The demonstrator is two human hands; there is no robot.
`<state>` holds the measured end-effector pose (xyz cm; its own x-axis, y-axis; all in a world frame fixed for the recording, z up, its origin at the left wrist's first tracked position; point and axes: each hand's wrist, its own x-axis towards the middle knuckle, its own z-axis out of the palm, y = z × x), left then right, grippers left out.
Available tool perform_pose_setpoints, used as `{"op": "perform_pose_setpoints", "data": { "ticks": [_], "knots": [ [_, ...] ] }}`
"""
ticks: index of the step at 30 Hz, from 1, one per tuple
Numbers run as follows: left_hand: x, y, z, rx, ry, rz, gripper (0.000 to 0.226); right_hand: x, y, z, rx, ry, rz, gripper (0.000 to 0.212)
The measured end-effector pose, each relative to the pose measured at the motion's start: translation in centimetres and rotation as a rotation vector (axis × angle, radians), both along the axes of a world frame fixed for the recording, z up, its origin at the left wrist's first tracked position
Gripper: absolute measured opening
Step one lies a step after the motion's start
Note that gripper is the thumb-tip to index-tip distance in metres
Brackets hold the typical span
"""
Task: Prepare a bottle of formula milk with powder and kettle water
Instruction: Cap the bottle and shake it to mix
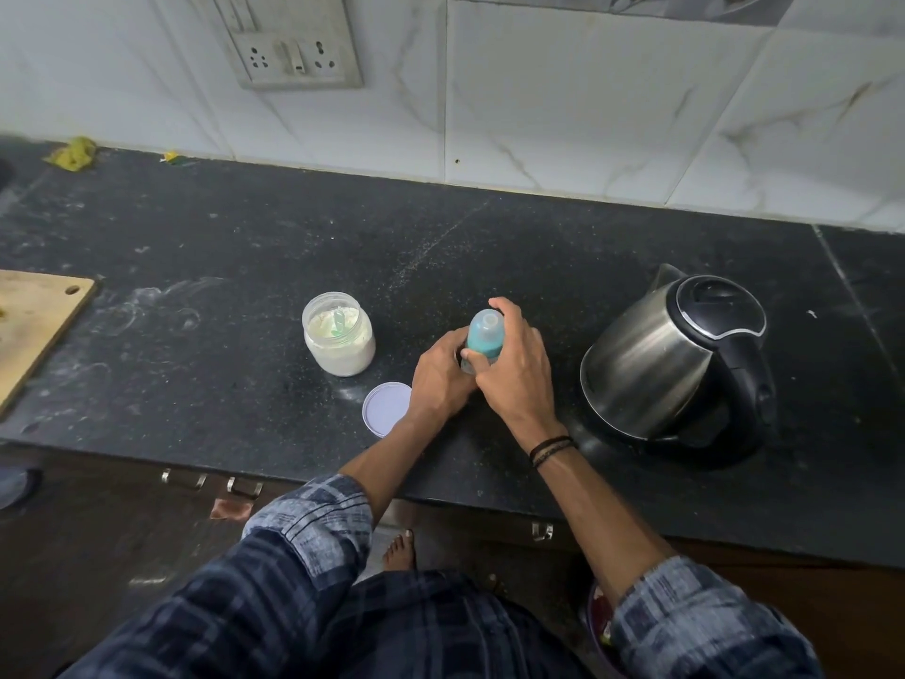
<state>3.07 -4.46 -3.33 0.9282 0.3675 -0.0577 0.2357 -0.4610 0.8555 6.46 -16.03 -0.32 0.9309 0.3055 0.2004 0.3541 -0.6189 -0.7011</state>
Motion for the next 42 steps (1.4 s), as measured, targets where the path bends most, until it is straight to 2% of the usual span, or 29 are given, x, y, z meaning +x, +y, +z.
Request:
{"op": "perform_pose_setpoints", "data": {
  "ticks": [4, 8, 10, 15, 19, 22, 25, 26, 27, 30, 31, 34, 35, 38, 42],
  "knots": [
    [-0.2, 0.5, 0.6, 0.024, 0.009, -0.103, 0.038, -0.3, -0.9, -0.4, 0.010, 0.018, 0.100, 0.085],
    [-1.0, 1.5, 1.0, 0.058, 0.067, -0.159, 0.072, -0.4, -1.9, -1.1, 0.028, 0.062, 0.166, 0.097],
    [-1.5, 1.9, 1.0, 0.072, 0.080, -0.111, 0.078, -0.3, -2.0, -1.3, 0.022, 0.052, 0.167, 0.099],
    [-3.1, 2.3, 1.1, 0.107, 0.017, 0.033, 0.066, 0.4, -2.0, -1.7, 0.018, -0.006, 0.185, 0.095],
    [-4.2, 2.9, 0.5, 0.213, -0.033, 0.040, 0.046, 1.4, -2.5, -0.8, 0.065, -0.015, 0.193, 0.097],
    [-5.1, 3.1, -0.4, 0.318, -0.072, 0.050, 0.034, 2.5, -3.3, 2.3, 0.301, 0.040, 0.144, 0.097],
    [-5.9, 2.8, -1.6, 0.426, -0.113, 0.075, 0.025, 3.0, -3.2, 5.1, 0.795, 0.092, 0.061, 0.095],
    [-6.2, 2.7, -2.0, 0.462, -0.134, 0.082, 0.023, 2.7, -3.2, 5.8, 0.892, 0.104, 0.057, 0.094],
    [-6.5, 2.6, -2.4, 0.504, -0.158, 0.083, 0.021, 2.2, -3.1, 6.5, 0.918, 0.133, 0.083, 0.094],
    [-7.3, 2.7, -3.4, 0.640, -0.205, 0.048, 0.020, 1.2, -3.8, 7.5, 0.749, 0.193, 0.264, 0.096],
    [-7.4, 2.7, -3.6, 0.670, -0.196, 0.039, 0.025, 1.2, -4.2, 8.0, 0.792, 0.168, 0.271, 0.095],
    [-8.0, 2.7, -4.3, 0.739, -0.159, 0.052, 0.035, 1.5, -4.3, 9.4, 1.100, 0.140, 0.095, 0.093],
    [-8.2, 2.6, -4.5, 0.756, -0.155, 0.056, 0.037, 1.3, -4.2, 9.7, 1.121, 0.170, 0.079, 0.093],
    [-8.3, 2.4, -5.3, 0.795, -0.159, 0.059, 0.039, 0.8, -4.4, 9.6, 0.917, 0.176, 0.176, 0.092],
    [-8.2, 2.5, -6.0, 0.886, -0.175, 0.084, 0.033, 1.4, -4.4, 10.2, 1.162, 0.129, -0.009, 0.093]
  ]
}}
